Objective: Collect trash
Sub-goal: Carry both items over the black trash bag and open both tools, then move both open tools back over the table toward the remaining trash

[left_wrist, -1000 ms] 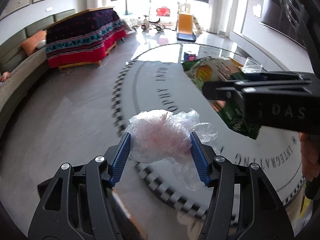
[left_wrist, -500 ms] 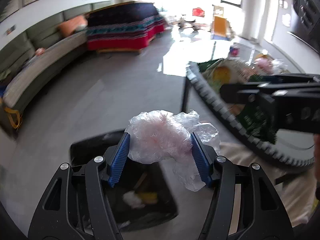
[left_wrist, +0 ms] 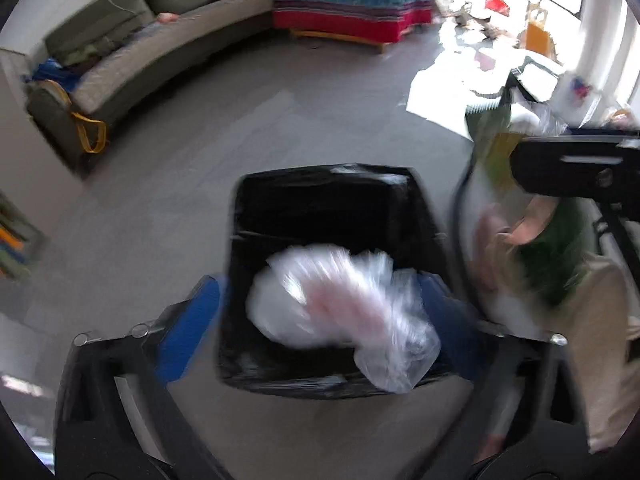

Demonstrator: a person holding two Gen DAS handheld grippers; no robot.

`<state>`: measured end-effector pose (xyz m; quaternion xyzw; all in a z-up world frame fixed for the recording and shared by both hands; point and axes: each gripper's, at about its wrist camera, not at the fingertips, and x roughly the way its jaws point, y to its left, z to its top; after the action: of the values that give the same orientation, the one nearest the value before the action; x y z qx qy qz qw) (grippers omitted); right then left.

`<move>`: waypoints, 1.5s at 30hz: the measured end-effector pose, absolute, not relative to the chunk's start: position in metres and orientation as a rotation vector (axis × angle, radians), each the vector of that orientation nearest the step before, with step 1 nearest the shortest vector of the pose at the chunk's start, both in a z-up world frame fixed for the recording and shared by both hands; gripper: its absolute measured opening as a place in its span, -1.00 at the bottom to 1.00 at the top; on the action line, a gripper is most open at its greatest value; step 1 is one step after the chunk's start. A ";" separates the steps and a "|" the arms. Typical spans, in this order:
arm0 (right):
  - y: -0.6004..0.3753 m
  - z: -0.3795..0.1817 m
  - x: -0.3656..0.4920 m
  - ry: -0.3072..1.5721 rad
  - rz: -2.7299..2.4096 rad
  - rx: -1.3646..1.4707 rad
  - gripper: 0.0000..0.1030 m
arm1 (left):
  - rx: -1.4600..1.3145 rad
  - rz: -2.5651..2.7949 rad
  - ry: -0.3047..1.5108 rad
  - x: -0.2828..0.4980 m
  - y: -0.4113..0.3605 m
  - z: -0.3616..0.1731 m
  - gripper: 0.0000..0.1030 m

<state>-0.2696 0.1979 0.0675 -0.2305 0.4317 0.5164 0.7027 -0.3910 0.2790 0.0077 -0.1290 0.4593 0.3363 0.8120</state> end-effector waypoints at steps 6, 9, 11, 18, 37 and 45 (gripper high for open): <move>0.192 0.077 -0.268 0.904 1.134 -0.464 0.51 | -0.300 0.716 0.992 -0.396 0.284 0.003 0.88; 0.184 0.078 -0.262 0.913 1.133 -0.433 0.51 | -0.283 0.709 0.992 -0.390 0.281 0.007 0.88; 0.177 0.080 -0.257 0.916 1.133 -0.415 0.51 | -0.272 0.700 0.989 -0.387 0.274 0.009 0.88; 0.150 0.090 -0.235 0.925 1.127 -0.329 0.51 | -0.228 0.669 0.984 -0.368 0.256 0.020 0.88; 0.045 0.112 -0.137 0.903 0.930 -0.161 0.51 | -0.085 0.387 0.926 -0.235 0.169 0.068 0.88; -0.026 0.125 -0.067 0.877 0.758 -0.091 0.51 | -0.049 0.267 0.915 -0.164 0.132 0.081 0.88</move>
<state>-0.0667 -0.0257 0.1254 -0.0428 0.4143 0.3579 0.8357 -0.1645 0.1316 0.0809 -0.0237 0.4402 0.1287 0.8883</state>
